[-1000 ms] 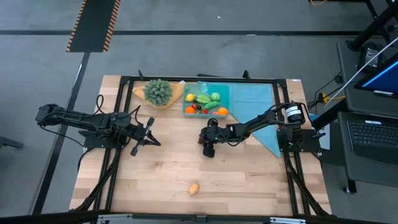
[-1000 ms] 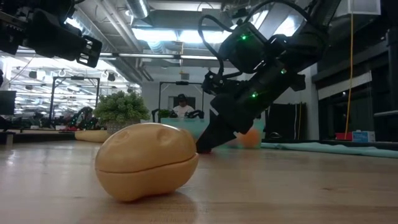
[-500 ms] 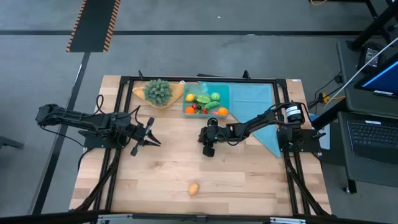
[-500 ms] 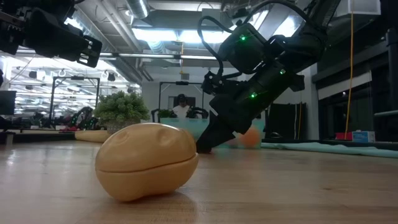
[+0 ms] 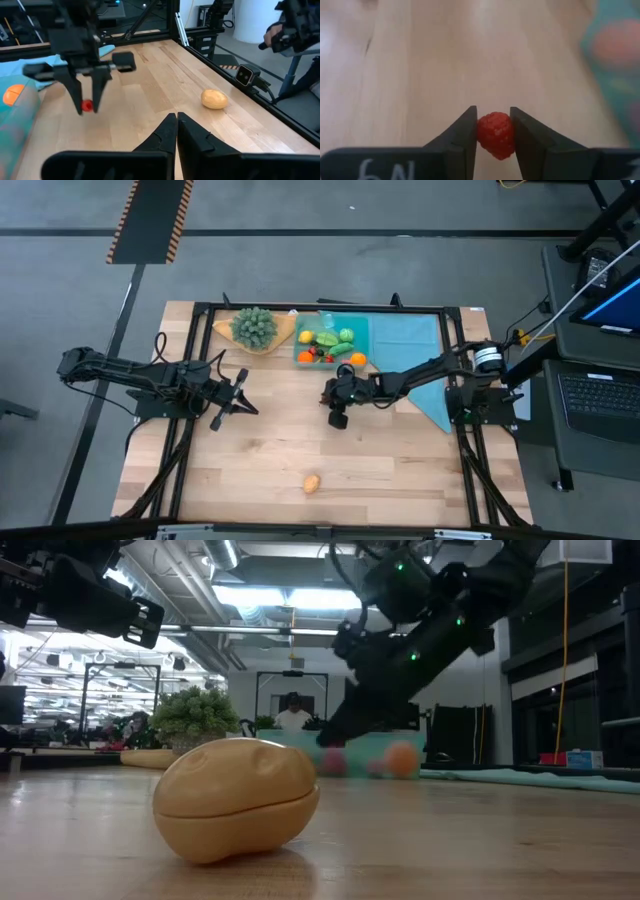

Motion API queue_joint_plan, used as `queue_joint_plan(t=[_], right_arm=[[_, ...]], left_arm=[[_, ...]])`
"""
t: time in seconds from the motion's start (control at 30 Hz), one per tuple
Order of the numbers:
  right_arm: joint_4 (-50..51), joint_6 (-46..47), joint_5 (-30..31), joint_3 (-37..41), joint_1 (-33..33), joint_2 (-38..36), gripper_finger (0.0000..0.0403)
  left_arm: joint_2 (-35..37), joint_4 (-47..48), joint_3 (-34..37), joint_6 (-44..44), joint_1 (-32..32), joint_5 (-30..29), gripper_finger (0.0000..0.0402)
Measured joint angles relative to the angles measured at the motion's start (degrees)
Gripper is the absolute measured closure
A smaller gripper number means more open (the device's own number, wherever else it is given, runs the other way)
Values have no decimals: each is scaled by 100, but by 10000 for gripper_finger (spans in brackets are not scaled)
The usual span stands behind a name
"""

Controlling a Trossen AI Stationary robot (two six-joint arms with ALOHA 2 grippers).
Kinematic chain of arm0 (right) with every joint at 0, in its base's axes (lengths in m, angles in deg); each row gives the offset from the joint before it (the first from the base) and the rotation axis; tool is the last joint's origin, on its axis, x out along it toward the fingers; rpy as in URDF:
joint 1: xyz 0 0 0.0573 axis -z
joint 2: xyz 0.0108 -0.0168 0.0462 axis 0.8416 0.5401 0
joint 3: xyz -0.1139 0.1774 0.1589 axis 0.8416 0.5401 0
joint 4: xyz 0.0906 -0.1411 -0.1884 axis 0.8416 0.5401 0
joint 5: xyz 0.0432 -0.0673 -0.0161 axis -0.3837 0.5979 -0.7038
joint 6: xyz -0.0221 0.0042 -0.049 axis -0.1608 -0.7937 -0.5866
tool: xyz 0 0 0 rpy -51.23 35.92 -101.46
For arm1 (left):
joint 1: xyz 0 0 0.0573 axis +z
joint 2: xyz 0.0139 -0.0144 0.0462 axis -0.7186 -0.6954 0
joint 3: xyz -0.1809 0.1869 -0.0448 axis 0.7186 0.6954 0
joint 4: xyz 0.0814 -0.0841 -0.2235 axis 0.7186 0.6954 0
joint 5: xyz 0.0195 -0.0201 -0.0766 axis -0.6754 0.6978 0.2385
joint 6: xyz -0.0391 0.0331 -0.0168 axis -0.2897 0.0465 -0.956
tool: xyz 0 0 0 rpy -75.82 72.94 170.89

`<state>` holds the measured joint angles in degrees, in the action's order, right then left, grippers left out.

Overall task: Pick and placing Produce into tupperware
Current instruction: Put the raspberry into the blue bin

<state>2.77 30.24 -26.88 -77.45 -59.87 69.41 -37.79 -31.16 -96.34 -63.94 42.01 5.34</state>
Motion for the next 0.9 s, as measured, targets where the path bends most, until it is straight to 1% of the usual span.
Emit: queue_joint_plan(t=[0.13, 0.47, 0.63, 0.9], right_arm=[[438, -15, 16, 3, 109, -451, 303], [994, -186, 42, -5, 421, -1583, 303], [1618, -281, 56, -10, 603, -2128, 301], [2324, -415, 60, -10, 944, -2871, 300]], left_arm=[[0, 1, 0, 0, 0, 0, 400], [0, 0, 0, 2, 0, 0, 380], [2, 0, 0, 2, 0, -4, 374], [2, 0, 0, 4, 2, -251, 374]])
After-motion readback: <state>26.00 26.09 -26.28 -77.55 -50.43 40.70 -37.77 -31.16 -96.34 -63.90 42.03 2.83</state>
